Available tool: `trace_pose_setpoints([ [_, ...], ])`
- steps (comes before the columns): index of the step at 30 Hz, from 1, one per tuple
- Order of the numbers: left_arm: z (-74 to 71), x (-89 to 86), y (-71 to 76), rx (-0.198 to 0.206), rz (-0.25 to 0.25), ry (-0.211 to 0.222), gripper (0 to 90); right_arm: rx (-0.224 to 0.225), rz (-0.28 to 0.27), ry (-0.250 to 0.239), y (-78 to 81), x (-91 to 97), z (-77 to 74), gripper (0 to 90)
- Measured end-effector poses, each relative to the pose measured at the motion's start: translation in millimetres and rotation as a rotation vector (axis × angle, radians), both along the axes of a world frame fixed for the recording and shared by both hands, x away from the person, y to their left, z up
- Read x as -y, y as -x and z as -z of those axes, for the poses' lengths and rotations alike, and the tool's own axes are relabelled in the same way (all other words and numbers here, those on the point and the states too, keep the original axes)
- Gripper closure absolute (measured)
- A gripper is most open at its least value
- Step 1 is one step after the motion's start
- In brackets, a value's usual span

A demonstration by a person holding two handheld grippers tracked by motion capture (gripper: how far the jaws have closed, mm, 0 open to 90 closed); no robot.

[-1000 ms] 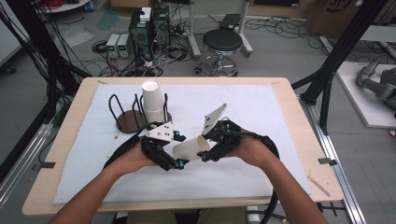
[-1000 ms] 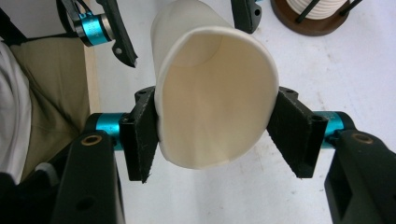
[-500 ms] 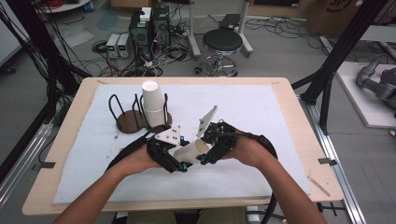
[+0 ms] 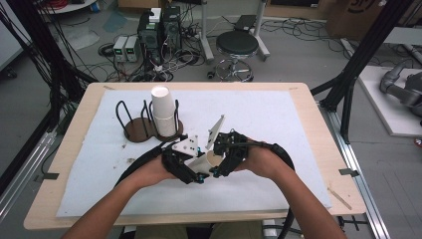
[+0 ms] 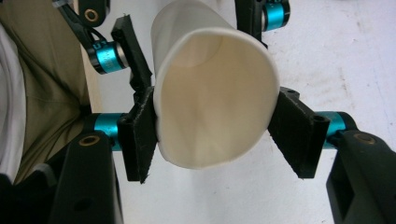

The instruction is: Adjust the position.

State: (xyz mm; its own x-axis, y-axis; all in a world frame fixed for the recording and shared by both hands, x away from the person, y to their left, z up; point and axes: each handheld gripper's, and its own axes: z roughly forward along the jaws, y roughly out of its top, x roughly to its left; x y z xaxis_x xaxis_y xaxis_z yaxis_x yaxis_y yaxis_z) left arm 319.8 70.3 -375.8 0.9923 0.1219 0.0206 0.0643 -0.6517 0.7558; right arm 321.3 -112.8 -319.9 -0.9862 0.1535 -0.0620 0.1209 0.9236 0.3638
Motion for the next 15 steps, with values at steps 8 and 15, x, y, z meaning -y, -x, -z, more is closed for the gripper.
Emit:
trace_pose_setpoints([
  [8,4.6,5.2,0.9,-0.022,0.012,-0.019,37.1,-0.004,-0.013,0.026,1.3,-3.7,1.9,37.1],
  [15,8.9,-0.7,-0.9,-0.047,-0.021,0.059,37.2,-0.01,0.012,-0.043,-1.1,2.6,0.7,29.7],
])
